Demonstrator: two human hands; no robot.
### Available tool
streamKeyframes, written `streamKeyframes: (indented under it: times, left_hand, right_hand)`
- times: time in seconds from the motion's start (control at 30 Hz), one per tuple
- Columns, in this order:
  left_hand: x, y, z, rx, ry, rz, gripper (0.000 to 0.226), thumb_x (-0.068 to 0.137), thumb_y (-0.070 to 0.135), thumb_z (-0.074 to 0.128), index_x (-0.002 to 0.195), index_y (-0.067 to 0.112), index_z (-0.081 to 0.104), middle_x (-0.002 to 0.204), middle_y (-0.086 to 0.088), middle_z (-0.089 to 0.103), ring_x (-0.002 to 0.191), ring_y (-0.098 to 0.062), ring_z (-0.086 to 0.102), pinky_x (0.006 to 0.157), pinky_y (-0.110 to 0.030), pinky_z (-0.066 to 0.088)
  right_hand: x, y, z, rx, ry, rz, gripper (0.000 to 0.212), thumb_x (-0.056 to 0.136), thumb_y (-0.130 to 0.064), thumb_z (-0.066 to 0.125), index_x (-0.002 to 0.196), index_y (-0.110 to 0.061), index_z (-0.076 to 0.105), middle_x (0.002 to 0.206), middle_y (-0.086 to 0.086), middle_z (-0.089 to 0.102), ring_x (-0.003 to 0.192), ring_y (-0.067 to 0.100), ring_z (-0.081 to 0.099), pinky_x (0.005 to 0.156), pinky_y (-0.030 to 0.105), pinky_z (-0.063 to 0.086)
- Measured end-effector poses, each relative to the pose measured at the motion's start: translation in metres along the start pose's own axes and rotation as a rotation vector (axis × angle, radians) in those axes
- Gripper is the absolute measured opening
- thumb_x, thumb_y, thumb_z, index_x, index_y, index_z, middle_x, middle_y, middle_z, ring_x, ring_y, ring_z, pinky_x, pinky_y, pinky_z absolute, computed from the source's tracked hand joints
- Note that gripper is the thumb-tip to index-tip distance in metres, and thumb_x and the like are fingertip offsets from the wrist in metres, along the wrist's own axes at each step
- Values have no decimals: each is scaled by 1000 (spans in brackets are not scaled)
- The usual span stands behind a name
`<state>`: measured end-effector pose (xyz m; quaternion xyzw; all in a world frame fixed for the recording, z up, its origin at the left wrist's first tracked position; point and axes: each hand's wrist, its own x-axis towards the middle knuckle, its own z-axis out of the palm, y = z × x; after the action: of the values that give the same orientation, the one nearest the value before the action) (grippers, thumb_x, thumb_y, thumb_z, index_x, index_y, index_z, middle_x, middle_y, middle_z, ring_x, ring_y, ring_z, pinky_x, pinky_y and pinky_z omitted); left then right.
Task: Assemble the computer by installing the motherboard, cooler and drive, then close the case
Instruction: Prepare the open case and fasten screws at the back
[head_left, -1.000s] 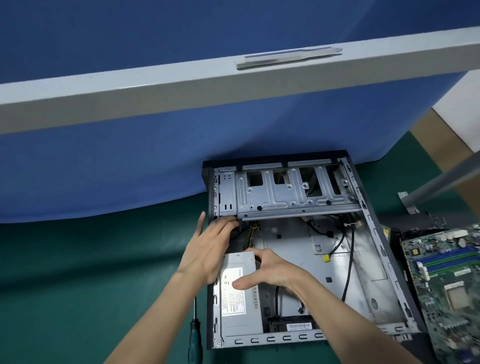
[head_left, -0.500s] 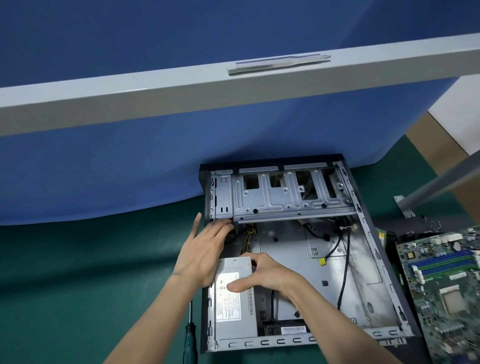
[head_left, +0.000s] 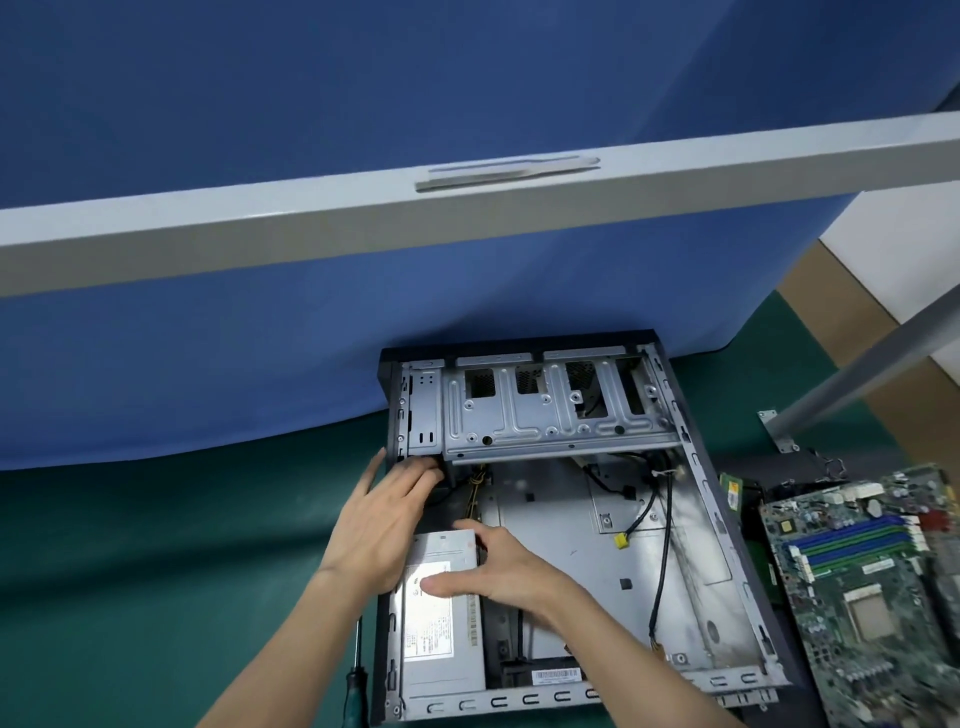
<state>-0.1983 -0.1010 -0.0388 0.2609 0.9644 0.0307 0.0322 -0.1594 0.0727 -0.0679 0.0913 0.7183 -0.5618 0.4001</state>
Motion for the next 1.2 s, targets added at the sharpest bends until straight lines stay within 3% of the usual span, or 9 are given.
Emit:
streamKeyframes:
  times: [0.2, 0.3, 0.4, 0.57, 0.67, 0.8, 0.97, 1.1, 1.2]
  left_hand:
    - [-14, 6, 7, 77, 196, 33, 43, 75, 13, 76, 114, 16, 57, 112, -1, 58, 108, -23, 57, 93, -39, 41]
    - [-36, 4, 10, 16, 304, -228, 51, 66, -6, 73, 112, 9, 59, 102, -7, 56, 89, -26, 53, 73, -35, 41]
    - [-71, -3, 22, -47, 117, -509, 55, 57, -19, 65, 105, 6, 56, 91, -8, 53, 77, -28, 51, 65, -35, 39]
    - [-108, -2, 65, -142, -446, -694, 49, 85, 8, 61, 125, 12, 32, 125, -5, 50, 114, -23, 53, 92, -31, 42]
    - [-113, 6, 76, -329, -540, -757, 39, 92, 27, 54, 121, 11, 32, 122, -8, 53, 108, -27, 58, 86, -36, 46]
    - [-116, 12, 88, -360, -537, -785, 43, 90, 7, 51, 126, 8, 28, 121, -10, 54, 107, -28, 57, 83, -35, 47]
    - [-109, -1, 72, -482, -264, -827, 24, 93, 13, 48, 111, 7, 33, 118, -17, 50, 101, -37, 55, 81, -42, 43]
    - [-89, -10, 19, -609, 306, -797, 27, 94, 15, 51, 117, 5, 42, 108, -18, 48, 87, -38, 51, 78, -39, 40]
    - [-73, 0, -30, -817, 531, -626, 28, 92, 16, 58, 118, 10, 47, 99, -10, 55, 83, -23, 53, 79, -34, 42]
  right_hand:
    - [-23, 10, 1, -67, 198, -128, 68, 85, -61, 56, 145, -36, 36, 141, -12, 40, 131, 11, 40, 110, 33, 35]
    - [-36, 17, -13, -134, 348, -123, 42, 95, -41, 54, 135, -29, 49, 126, -11, 54, 116, 11, 55, 97, 28, 47]
    - [-41, 31, -16, -223, 386, -49, 29, 97, -29, 54, 125, -24, 57, 101, 0, 69, 99, 17, 60, 93, 36, 49]
    - [-37, 40, -4, -308, 354, -36, 24, 97, -26, 54, 117, -16, 61, 72, 0, 73, 67, 10, 58, 70, 27, 47]
    - [-35, 44, -8, -279, 375, -18, 19, 96, -20, 55, 111, -12, 63, 72, 7, 72, 59, 11, 57, 67, 31, 50]
    - [-35, 50, -11, -221, 412, -8, 15, 96, -18, 54, 107, -11, 64, 76, 8, 72, 55, 11, 60, 58, 27, 48]
    - [-39, 44, -10, -212, 527, -57, 15, 96, -21, 54, 96, -12, 66, 71, 6, 71, 59, 20, 59, 69, 44, 57]
    - [-59, 28, 0, -164, 700, -235, 16, 95, -27, 57, 82, -20, 63, 61, 1, 65, 46, 0, 53, 58, 31, 47]
    - [-79, 0, 16, -62, 568, -398, 11, 89, -32, 65, 81, -24, 66, 66, -3, 67, 61, 0, 62, 66, 23, 52]
